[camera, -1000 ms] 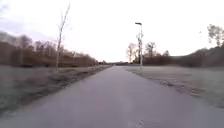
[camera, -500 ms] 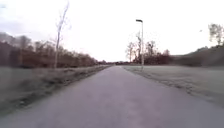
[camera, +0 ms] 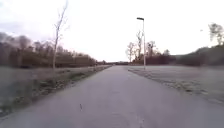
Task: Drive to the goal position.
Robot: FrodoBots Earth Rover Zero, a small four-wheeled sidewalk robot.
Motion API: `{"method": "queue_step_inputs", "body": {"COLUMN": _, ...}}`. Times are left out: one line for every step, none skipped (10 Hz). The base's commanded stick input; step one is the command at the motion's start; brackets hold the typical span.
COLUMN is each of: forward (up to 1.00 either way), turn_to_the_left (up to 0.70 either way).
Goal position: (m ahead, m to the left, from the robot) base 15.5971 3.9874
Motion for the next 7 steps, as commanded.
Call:
{"method": "queue_step_inputs", "body": {"forward": 1.00, "turn_to_the_left": 0.01}}
{"method": "queue_step_inputs", "body": {"forward": 1.00, "turn_to_the_left": 0.01}}
{"method": "queue_step_inputs", "body": {"forward": 1.00, "turn_to_the_left": 0.01}}
{"method": "queue_step_inputs", "body": {"forward": 1.00, "turn_to_the_left": 0.01}}
{"method": "queue_step_inputs", "body": {"forward": 1.00, "turn_to_the_left": 0.01}}
{"method": "queue_step_inputs", "body": {"forward": 1.00, "turn_to_the_left": 0.01}}
{"method": "queue_step_inputs", "body": {"forward": 1.00, "turn_to_the_left": 0.01}}
